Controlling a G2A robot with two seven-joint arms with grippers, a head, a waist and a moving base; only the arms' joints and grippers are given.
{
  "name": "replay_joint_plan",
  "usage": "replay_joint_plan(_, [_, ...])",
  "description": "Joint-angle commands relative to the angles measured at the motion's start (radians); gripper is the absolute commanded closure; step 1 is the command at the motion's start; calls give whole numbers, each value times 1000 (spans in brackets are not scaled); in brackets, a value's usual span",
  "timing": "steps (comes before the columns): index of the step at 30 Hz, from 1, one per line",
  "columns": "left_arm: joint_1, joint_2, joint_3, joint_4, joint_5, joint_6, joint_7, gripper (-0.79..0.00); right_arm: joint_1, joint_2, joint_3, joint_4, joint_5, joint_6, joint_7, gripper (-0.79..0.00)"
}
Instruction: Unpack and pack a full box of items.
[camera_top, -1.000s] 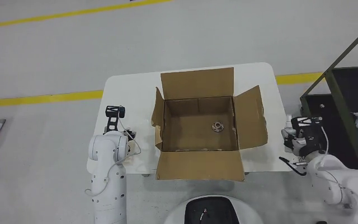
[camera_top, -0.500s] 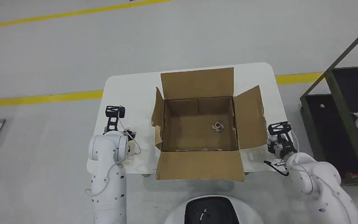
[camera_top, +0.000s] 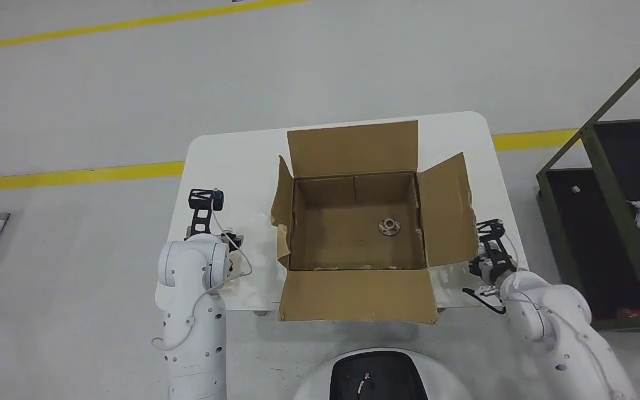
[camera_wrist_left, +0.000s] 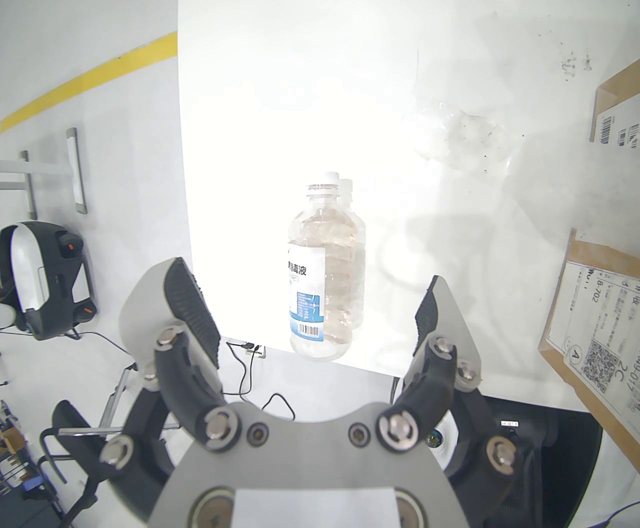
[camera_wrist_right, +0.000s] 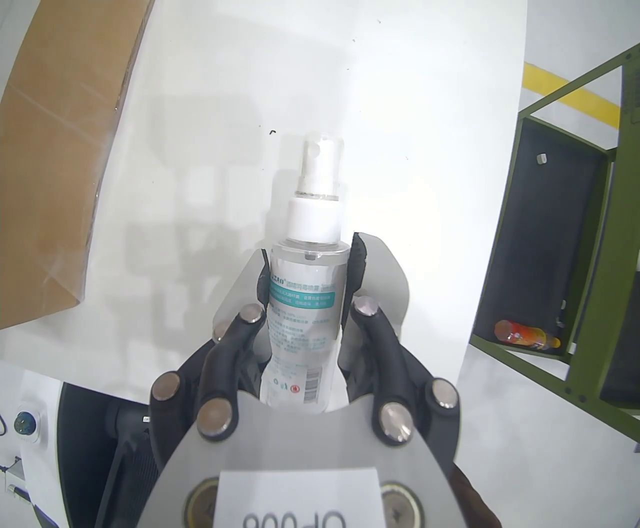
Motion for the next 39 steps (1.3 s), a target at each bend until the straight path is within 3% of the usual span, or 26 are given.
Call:
replay_joint_plan(1, [0,0,0,0,0,0,0,-785,4,1,-3,5,1,-1,2,-240])
replay_joint_plan(14, [0,0,0,0,0,0,0,-785,12,5,-5,18,10,7,9,-354])
replay_joint_plan(22, [0,0,0,0,0,0,0,-785,12,8,-4,7,16,13,12,-366])
replay_joint_plan(26, [0,0,0,0,0,0,0,-785,-8,9,35,-82,71,45,-12,-354])
replay_joint_plan(27, [0,0,0,0,0,0,0,-785,-19,9,55,-123,104,59,-29,-345])
replay_joint_plan(28, [0,0,0,0,0,0,0,-785,-30,9,78,-169,137,72,-52,-280])
replay_joint_plan(31, [0,0,0,0,0,0,0,-785,-77,7,136,-321,217,123,-127,0])
replay_joint_plan(35, [0,0,0,0,0,0,0,-785,-106,6,165,-503,239,142,-213,0])
replay_joint_plan(39, [0,0,0,0,0,0,0,-785,-91,7,127,-612,222,117,-214,0])
